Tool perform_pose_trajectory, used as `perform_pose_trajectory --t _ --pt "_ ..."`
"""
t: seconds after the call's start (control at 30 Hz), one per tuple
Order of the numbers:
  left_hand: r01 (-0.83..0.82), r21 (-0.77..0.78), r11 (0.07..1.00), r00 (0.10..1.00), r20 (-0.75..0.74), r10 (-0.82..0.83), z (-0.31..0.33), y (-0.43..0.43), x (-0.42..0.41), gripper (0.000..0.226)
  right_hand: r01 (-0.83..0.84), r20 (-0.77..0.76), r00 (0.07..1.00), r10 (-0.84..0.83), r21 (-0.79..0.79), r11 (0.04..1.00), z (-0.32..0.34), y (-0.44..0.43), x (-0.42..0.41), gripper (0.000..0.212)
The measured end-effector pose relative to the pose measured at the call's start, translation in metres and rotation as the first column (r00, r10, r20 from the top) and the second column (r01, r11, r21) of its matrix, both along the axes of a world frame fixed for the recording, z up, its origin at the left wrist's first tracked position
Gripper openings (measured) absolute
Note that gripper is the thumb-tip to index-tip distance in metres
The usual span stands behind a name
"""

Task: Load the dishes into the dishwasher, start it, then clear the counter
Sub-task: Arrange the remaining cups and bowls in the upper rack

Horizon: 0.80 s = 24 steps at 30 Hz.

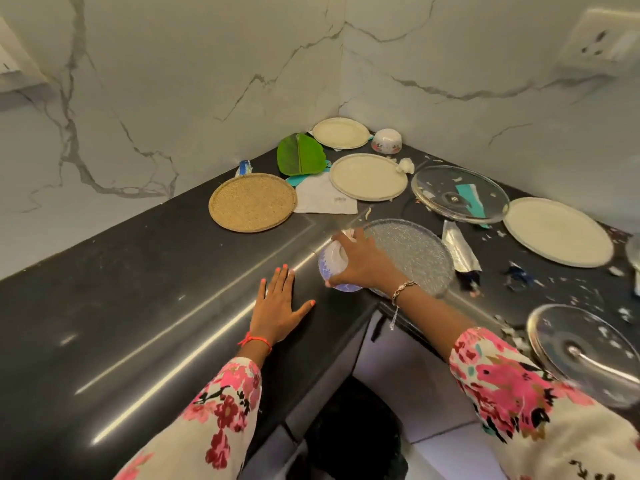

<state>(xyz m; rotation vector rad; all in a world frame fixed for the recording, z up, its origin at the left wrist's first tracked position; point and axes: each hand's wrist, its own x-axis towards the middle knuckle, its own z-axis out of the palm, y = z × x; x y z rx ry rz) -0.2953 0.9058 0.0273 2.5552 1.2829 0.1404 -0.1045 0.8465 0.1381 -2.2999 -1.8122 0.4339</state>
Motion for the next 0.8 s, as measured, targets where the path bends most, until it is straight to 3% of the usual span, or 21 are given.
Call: perform_pose_trajectory --t 0.2,0.37,0.8 --pt "0.041 0.042 0.998 0.997 0.059 -0.044 0.004 -0.1 -0.034 0.075 0.032 -0.021 0.999 -0.032 -0.019 0.999 -0.012 -0.1 -0.031 0.097" --pt "0.159 0.112 0.981 0.987 -0.012 -0.159 -0.003 -0.178 -0.067 0.073 0.114 -0.016 0.993 -0.115 -0.053 0.992 -0.032 -0.196 -0.06 0.09" --pt "0.316 -0.079 0.946 0.949 0.009 -0.316 -0.081 -0.457 -0.204 0.075 0.355 -0.026 0.926 -0.376 -0.273 0.894 -0.136 -0.53 -0.208 0.091"
